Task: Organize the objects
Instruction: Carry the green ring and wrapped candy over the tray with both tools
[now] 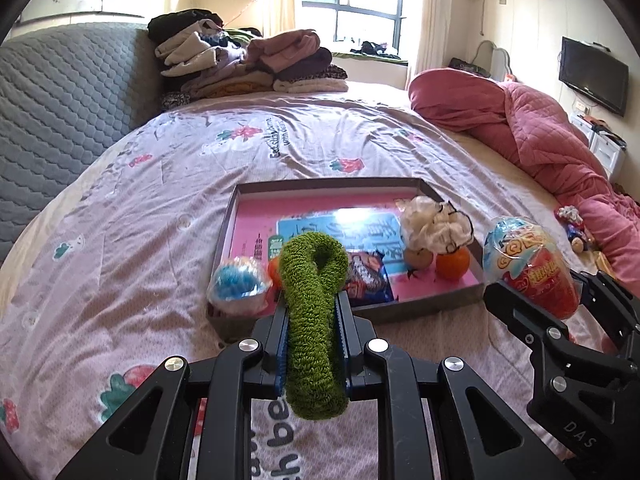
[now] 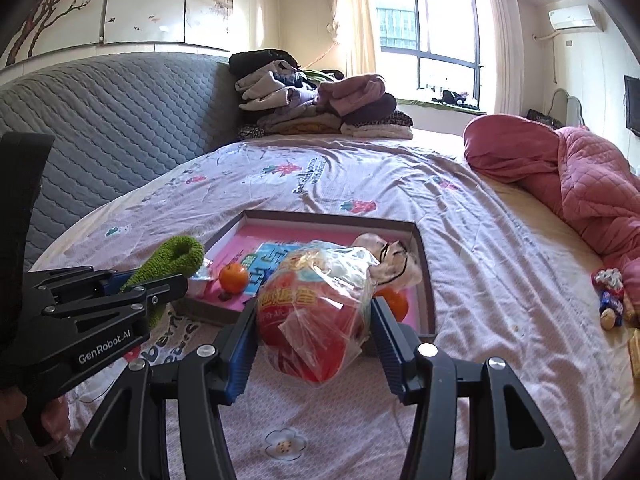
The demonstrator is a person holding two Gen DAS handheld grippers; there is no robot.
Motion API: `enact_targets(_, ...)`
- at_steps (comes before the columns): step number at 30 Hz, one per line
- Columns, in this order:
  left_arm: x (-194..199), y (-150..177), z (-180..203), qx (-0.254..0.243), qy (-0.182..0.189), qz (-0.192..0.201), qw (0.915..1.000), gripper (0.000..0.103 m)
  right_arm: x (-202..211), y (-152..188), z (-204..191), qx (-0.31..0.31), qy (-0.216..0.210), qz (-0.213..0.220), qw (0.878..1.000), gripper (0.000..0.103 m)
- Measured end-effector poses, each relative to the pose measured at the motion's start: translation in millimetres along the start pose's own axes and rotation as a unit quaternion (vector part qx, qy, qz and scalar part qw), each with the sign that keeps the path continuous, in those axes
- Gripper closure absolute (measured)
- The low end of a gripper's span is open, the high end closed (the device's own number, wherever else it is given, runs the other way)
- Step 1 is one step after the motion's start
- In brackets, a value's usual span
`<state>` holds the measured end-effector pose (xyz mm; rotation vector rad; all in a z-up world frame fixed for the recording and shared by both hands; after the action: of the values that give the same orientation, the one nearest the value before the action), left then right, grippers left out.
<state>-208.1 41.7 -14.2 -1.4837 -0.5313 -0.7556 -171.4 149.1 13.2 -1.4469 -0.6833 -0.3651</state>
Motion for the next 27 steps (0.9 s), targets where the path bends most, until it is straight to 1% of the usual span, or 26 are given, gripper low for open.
enact_targets(3, -3, -9, 3, -0.004, 0.001, 0.002, 1.0, 0.083, -1, -5, 2, 0.001, 0.0, 0.001, 1.0, 0.049)
enact_targets(10, -22, -30, 7, -0.003, 0.012, -0.008, 0.9999, 0.083, -16, -10, 4, 0.006, 0.003, -0.008, 1.0, 0.049)
enact_targets(18, -42, -47, 11, -0.004, 0.013, -0.012, 0.9998, 0.083, -49, -20, 11, 0.014, 0.012, -0.023, 1.0, 0.049)
enact_targets(22, -58, -51, 10, -0.005, 0.011, -0.02, 0.9997, 0.083, -65, -20, 12, 0.015, 0.007, -0.037, 0.999, 0.049)
enact_targets(27, -74, -57, 3, 0.006, 0.012, -0.029, 0.9995, 0.083, -82, -14, 10, 0.022, 0.004, -0.053, 0.998, 0.049)
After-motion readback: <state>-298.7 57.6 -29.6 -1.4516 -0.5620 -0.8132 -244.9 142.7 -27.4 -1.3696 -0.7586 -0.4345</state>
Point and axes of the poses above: each gripper's, at about its wrist camera, not at the fingertips, and x roughly against the way its jaws point, z to its right, y to its underside, the point moved 10 cm from there along -x, roughly the way its jaws point, and after that the axes turned 5 degrees about -z, right-handed, at the moved point
